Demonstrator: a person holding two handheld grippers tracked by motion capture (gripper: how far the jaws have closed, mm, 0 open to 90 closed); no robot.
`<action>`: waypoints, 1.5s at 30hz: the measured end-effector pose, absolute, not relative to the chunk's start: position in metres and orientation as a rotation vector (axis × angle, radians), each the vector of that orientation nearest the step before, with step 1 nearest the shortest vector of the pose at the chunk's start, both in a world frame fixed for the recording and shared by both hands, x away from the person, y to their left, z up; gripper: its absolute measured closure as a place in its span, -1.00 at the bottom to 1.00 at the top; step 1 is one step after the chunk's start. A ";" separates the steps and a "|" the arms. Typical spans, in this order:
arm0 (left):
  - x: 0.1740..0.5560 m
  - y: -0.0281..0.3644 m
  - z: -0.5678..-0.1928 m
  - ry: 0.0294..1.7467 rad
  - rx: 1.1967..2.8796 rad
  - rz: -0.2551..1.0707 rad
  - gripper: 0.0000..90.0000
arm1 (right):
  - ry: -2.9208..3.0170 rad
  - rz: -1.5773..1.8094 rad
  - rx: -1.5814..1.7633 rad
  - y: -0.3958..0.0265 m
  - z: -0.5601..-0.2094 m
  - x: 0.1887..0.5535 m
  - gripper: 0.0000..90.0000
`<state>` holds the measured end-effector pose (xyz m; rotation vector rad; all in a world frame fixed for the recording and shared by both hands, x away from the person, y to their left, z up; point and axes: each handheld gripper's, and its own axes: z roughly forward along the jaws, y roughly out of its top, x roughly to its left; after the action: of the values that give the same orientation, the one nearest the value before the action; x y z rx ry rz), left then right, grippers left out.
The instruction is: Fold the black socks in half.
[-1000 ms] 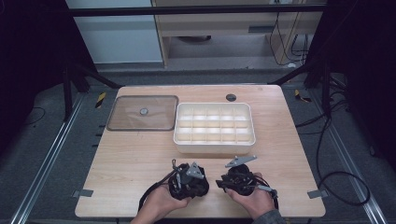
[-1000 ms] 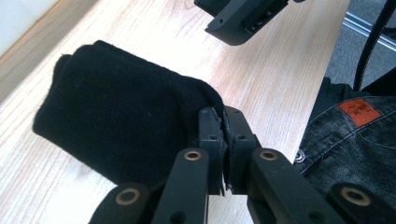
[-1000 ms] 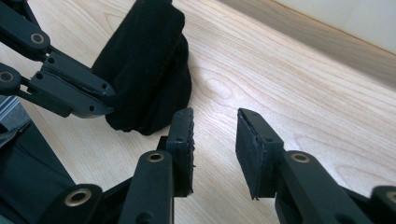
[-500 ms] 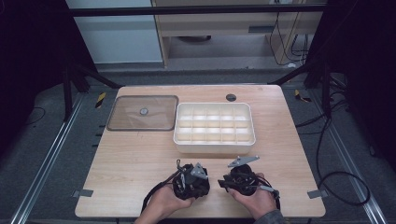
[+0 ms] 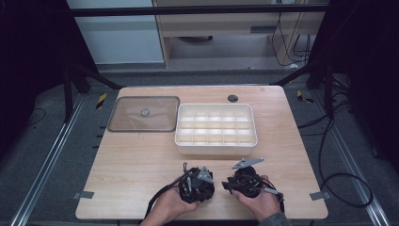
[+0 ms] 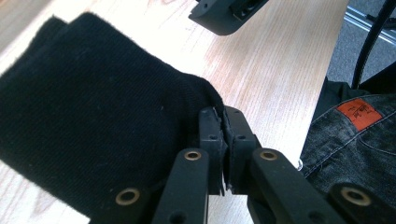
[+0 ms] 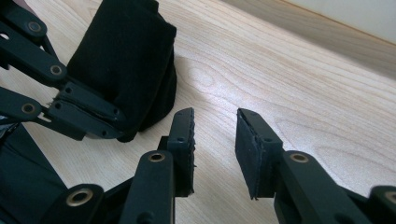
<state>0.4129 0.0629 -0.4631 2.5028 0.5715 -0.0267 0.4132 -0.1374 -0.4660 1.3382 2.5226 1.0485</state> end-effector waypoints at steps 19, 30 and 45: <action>0.414 0.056 -0.472 0.565 2.509 -0.048 0.93 | 2.512 1.055 1.346 -0.143 -0.470 0.413 0.51; 0.414 0.052 -0.475 0.567 2.512 -0.048 0.93 | 2.510 1.062 1.355 -0.144 -0.471 0.411 0.51; 0.413 0.050 -0.475 0.575 2.520 -0.036 0.93 | 2.508 1.060 1.361 -0.146 -0.471 0.412 0.50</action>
<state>0.4135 0.0500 -0.4752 2.5196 0.5754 -0.0356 0.4116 -0.1458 -0.4706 1.3607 2.5078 1.0604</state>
